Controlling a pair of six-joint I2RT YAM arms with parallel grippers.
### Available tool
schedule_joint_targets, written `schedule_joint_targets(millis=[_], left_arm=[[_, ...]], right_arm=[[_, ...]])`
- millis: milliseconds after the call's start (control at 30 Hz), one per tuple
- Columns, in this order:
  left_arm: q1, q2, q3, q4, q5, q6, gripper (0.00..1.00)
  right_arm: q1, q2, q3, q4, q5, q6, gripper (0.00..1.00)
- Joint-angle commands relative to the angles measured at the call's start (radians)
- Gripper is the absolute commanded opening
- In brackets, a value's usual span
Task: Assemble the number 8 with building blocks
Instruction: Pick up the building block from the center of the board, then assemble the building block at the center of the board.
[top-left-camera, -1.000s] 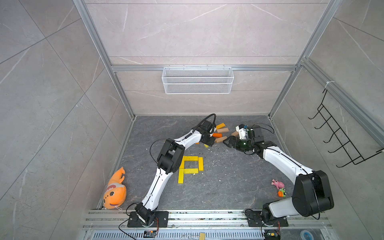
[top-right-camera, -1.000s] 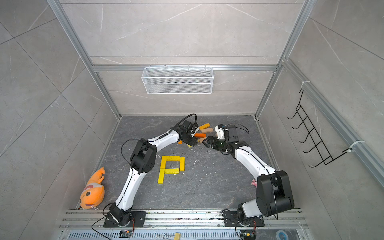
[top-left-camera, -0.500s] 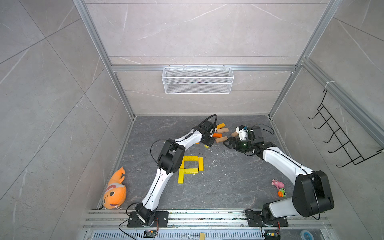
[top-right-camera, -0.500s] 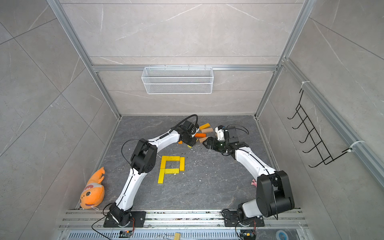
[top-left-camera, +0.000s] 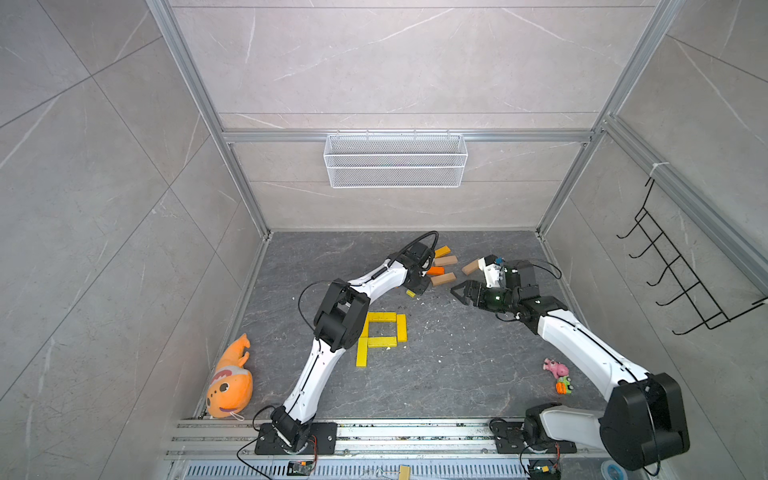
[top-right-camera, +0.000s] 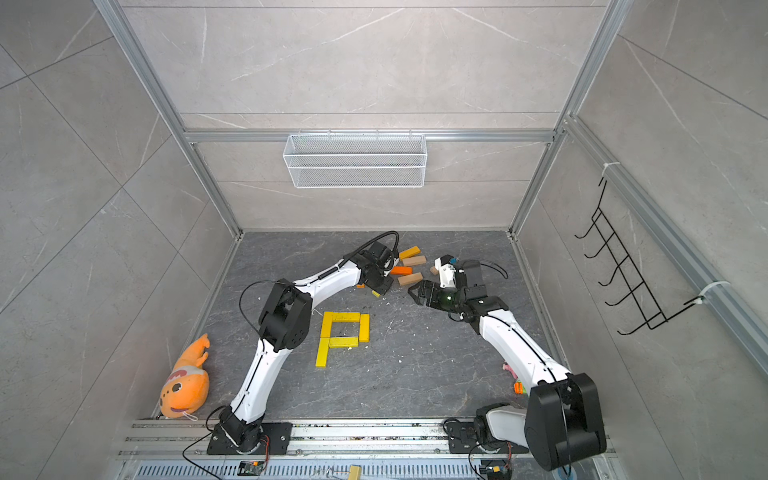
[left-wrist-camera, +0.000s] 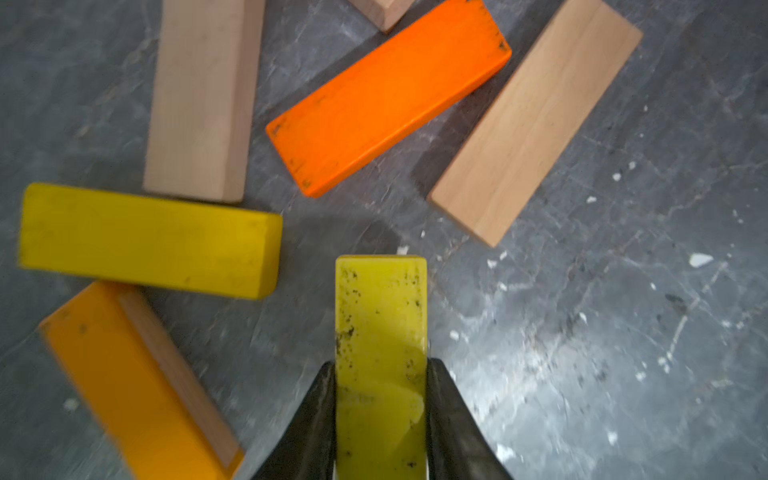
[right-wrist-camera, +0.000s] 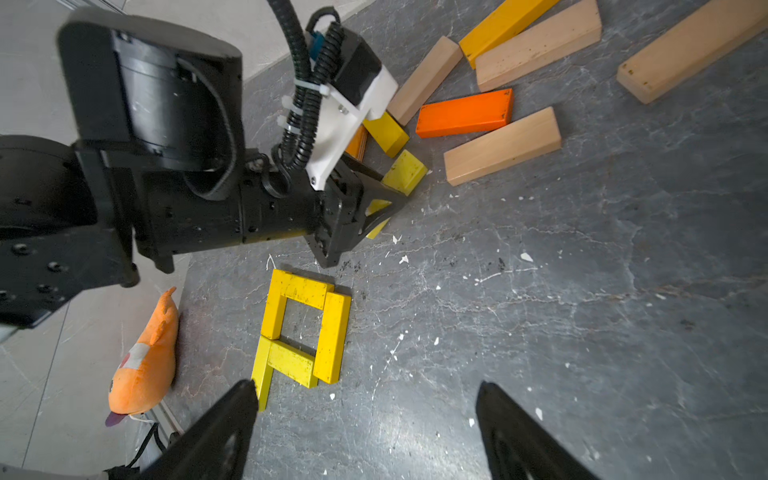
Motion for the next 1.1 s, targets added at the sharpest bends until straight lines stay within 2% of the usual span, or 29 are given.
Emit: schedule_joint_targets(millis=[0,233,400,600,800,933,1067], left_arm=[[-0.027,-0.198,-0.060,-0.055,-0.047,-0.080,0.27],[-0.131,-0.402,-0.282,-0.124,-0.159,-0.328,0.26],[-0.238,-0.525,-0.468,-0.122,-0.229,-0.600,0.28],[-0.386,-0.602,-0.618,-0.122,-0.316,-0.870,0.28],[-0.522,-0.604,-0.697,-0.130,-0.378,-1.089,0.28],[-0.562,-0.587,-0.752,-0.112,-0.399,-1.181,0.28],[-0.564,-0.586,-0.803,-0.059,-0.402,-1.183,0.27]], right_arm=[[0.026,-0.083,-0.041,-0.049,0.022,-0.027,0.86],[0.186,-0.205,-0.100,-0.137,0.102,-0.035,0.86],[0.274,-0.293,-0.148,-0.150,0.137,-0.001,0.86],[0.304,-0.440,-0.223,-0.171,0.166,0.055,0.86],[0.309,-0.505,-0.260,-0.211,0.188,0.064,0.87],[0.309,-0.537,-0.273,-0.229,0.198,0.071,0.86],[0.309,-0.552,-0.270,-0.246,0.206,0.071,0.86]])
